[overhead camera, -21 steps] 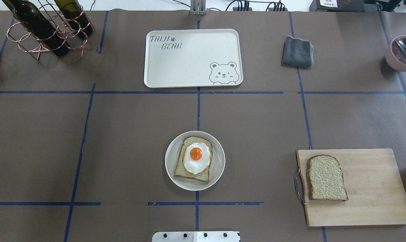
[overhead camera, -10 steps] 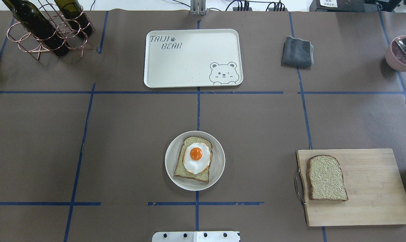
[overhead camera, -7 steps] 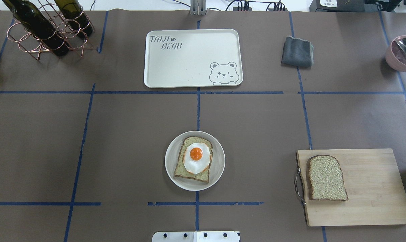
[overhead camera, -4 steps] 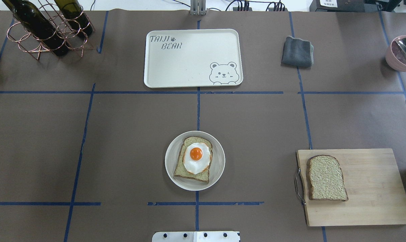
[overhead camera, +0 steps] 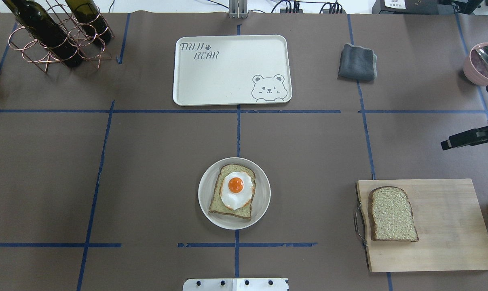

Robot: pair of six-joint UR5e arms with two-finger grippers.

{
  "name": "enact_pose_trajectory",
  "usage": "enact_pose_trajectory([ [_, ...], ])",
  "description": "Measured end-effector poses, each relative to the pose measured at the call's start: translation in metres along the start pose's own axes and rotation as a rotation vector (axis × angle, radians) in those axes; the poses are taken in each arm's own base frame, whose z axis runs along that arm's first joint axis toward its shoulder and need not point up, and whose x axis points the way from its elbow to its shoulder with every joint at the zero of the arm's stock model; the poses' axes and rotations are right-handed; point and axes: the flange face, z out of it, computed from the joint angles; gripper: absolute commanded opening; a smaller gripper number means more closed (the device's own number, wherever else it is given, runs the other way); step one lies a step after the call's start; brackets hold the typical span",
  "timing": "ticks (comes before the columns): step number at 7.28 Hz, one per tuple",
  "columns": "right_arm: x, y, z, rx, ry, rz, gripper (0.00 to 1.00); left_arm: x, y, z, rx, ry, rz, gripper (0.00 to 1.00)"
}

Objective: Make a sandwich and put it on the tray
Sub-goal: 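Move the right gripper over the bread slice on the wooden board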

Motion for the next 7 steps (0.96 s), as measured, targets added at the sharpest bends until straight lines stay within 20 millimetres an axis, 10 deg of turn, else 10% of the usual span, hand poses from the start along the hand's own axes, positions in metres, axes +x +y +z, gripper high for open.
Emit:
enact_pose_trajectory([
  [3, -0.068, 0.06, 0.06, 0.011, 0.008, 0.057, 0.87, 0.006, -0.004, -0.005, 0.012, -0.001, 0.013, 1.0],
  [7, -0.065, 0.116, 0.079, 0.015, 0.019, 0.071, 0.75, 0.011, -0.006, -0.01, 0.023, -0.002, 0.024, 1.0],
])
